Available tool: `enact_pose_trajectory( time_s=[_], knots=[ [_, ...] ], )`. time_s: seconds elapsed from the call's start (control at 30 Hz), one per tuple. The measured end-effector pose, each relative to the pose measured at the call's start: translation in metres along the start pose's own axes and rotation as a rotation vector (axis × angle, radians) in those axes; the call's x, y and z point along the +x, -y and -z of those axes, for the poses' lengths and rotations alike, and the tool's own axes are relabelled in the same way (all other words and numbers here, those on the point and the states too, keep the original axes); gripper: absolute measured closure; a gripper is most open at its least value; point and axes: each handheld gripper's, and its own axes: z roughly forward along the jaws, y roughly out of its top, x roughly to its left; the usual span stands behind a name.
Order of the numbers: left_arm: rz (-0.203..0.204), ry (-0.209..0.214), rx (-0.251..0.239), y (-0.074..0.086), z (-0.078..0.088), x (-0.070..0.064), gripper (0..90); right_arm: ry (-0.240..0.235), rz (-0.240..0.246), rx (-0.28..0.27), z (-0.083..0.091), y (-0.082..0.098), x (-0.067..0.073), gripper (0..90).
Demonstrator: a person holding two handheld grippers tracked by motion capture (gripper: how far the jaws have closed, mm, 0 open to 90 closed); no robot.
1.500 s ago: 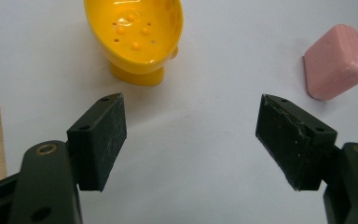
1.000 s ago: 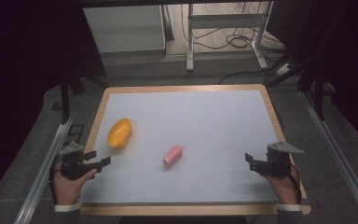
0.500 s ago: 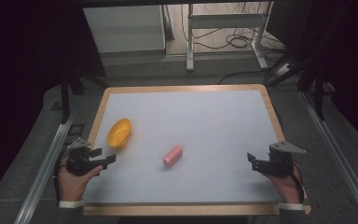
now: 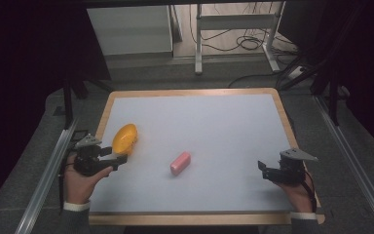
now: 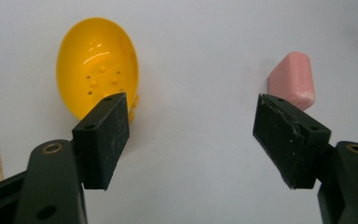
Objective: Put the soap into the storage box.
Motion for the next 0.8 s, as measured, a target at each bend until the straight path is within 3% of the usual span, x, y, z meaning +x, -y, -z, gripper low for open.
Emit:
enact_pose_trajectory(
  time_s=[0.33,0.57,0.8],
  knots=[
    [-0.032,0.004,0.026,-0.008,-0.009,-0.011,27.2,-0.008,-0.024,-0.015,0.002,0.000,-0.001,9.1],
    [-0.053,0.006,0.045,-0.015,-0.016,-0.020,27.3,-0.007,-0.015,-0.013,0.002,0.000,-0.001,9.2],
    [-0.105,-0.004,0.069,-0.023,-0.026,-0.031,27.6,0.013,0.014,0.004,0.001,0.002,0.000,9.4]
  ],
)
